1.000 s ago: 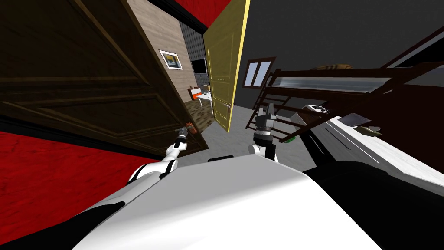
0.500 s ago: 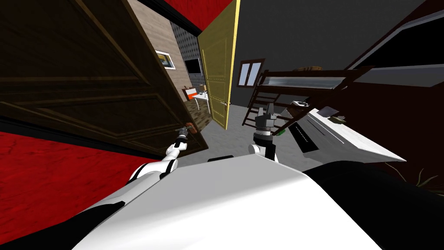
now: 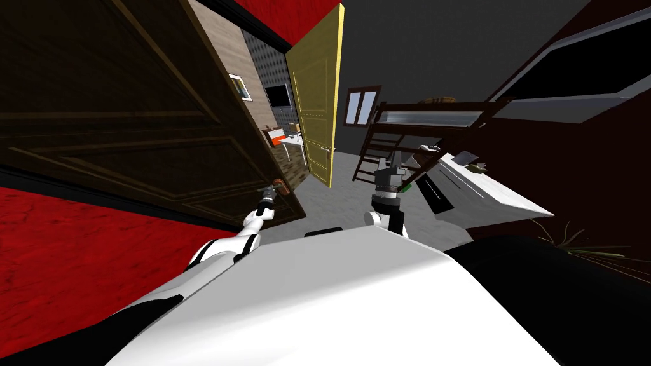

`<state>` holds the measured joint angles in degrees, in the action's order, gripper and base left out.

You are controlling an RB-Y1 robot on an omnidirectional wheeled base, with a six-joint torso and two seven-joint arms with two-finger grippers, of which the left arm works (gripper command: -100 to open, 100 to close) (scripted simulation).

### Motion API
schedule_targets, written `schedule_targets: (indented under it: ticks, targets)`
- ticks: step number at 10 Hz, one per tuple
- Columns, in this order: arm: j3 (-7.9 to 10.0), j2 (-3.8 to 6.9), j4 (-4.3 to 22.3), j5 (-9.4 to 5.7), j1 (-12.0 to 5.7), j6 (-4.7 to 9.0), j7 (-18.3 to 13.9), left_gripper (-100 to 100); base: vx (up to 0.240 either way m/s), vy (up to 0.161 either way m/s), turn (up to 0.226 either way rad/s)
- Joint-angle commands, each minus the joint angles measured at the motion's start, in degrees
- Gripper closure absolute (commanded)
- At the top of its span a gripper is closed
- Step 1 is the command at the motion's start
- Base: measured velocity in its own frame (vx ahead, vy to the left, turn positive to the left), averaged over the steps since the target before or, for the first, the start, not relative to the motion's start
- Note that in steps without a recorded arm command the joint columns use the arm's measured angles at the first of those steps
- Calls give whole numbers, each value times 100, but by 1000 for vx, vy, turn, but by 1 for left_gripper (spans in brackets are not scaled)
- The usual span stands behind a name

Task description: Pull the door open

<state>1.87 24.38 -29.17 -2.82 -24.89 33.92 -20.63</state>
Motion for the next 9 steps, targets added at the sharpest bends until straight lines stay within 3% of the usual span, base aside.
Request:
schedule_targets:
  ticks: [1, 8, 9]
  targets:
    - [-110, 3, 17, 48, 8, 52, -103, 100, -224, 60, -62]
    - [-512, 100, -82, 224, 48, 198, -513, 100, -195, 82, -76]
    - [-479, 95, -95, 209, 62, 153, -473, 100, -74, 33, -28]
